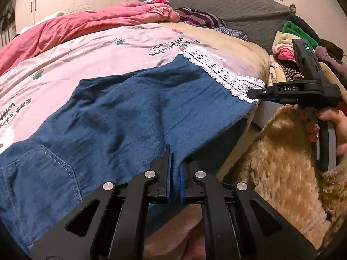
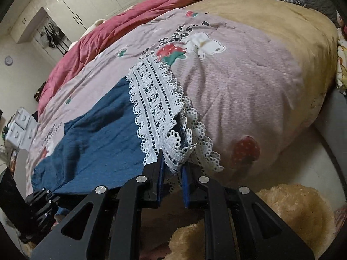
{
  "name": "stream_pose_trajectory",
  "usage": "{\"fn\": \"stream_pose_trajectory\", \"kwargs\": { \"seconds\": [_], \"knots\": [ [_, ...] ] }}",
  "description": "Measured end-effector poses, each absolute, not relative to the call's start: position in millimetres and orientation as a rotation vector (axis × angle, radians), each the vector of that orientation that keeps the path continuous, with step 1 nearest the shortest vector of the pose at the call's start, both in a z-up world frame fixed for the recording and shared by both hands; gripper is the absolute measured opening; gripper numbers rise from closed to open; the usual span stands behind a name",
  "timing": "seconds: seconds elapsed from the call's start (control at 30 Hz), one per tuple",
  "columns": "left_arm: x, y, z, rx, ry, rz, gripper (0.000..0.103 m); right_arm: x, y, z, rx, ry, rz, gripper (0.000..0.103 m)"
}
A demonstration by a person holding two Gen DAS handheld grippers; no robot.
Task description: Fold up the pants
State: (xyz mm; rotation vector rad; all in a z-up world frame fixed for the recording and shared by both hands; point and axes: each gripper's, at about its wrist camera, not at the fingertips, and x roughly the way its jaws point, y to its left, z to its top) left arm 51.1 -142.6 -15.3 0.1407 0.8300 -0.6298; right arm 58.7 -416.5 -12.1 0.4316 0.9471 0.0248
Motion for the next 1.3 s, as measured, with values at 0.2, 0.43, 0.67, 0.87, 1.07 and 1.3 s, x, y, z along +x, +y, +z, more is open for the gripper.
{"fn": "stream_pose_trajectory", "kwargs": {
  "seconds": [0.2, 0.43, 0.67, 0.87, 1.07, 1.3],
  "knots": [
    [49.6, -151.0, -26.2, 0.180, 0.859, -0.649, 0.002, 55.8, -418.7, -22.4, 0.390, 0.999, -0.054, 0.014],
    [50.7, -152.7, -37.8, 0.189, 0.892, -0.641, 0.003, 53.3, -419.5, -20.9, 0.329, 0.999, -0.139, 0.041],
    [48.3, -152.5, -40.0, 0.197, 0.897, -0.639, 0.003, 38.3, -407.2, 22.6, 0.125, 0.804, -0.250, 0.045],
    [44.5, -154.9, -41.3, 0.208, 0.902, -0.633, 0.004, 60.0, -375.8, 2.6, 0.113, 0.896, 0.015, 0.046],
    [39.8, -151.6, -46.2, 0.195, 0.921, -0.646, 0.013, 82.4, -372.5, -42.1, 0.171, 1.062, 0.026, 0.051],
    [28.6, -155.5, -47.3, 0.223, 0.913, -0.673, 0.033, 83.2, -374.9, -38.0, 0.197, 1.041, 0.062, 0.064]
  ]
}}
